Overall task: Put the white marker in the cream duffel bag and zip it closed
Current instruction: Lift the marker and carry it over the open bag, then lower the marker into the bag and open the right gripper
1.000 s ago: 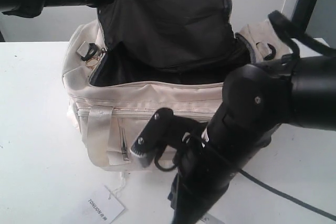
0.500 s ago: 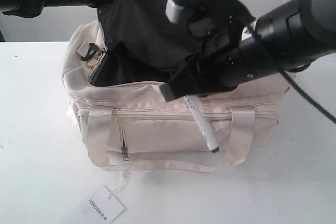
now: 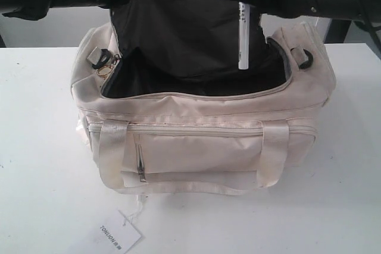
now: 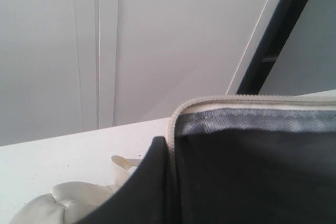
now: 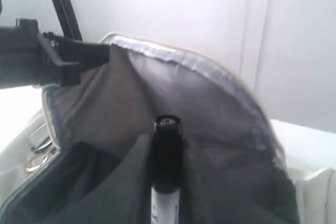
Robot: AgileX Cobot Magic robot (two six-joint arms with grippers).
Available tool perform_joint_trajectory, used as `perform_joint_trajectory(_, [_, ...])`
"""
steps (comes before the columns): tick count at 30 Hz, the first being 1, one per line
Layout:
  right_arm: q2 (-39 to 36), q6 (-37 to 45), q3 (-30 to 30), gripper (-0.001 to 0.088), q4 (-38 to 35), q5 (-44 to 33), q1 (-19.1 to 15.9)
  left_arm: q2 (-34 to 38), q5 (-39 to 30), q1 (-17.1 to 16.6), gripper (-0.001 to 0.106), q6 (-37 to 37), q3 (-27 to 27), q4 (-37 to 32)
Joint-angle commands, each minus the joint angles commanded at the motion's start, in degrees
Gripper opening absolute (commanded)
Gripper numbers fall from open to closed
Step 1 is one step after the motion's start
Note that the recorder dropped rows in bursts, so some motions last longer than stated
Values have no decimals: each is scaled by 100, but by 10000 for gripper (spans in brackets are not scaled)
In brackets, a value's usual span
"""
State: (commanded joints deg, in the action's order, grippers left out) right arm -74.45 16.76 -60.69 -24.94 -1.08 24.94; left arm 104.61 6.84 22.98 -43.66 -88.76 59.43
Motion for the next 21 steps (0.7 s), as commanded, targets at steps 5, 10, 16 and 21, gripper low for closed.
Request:
perform_joint_trajectory(5, [-11,467,0,0,14,427,0,0,0,0,0,0,0,0])
perform_joint_trajectory(10, [-127,943,0,0,14,639,0,0,0,0,0,0,0,0])
perform_joint_trajectory(16, [-423,1209,-51,0,44,482,-80,0,0,0,0,0,0,0])
perform_joint_trajectory(21, [-671,1220,-372,0,44,-263,-238,0,0,0,0,0,0,0])
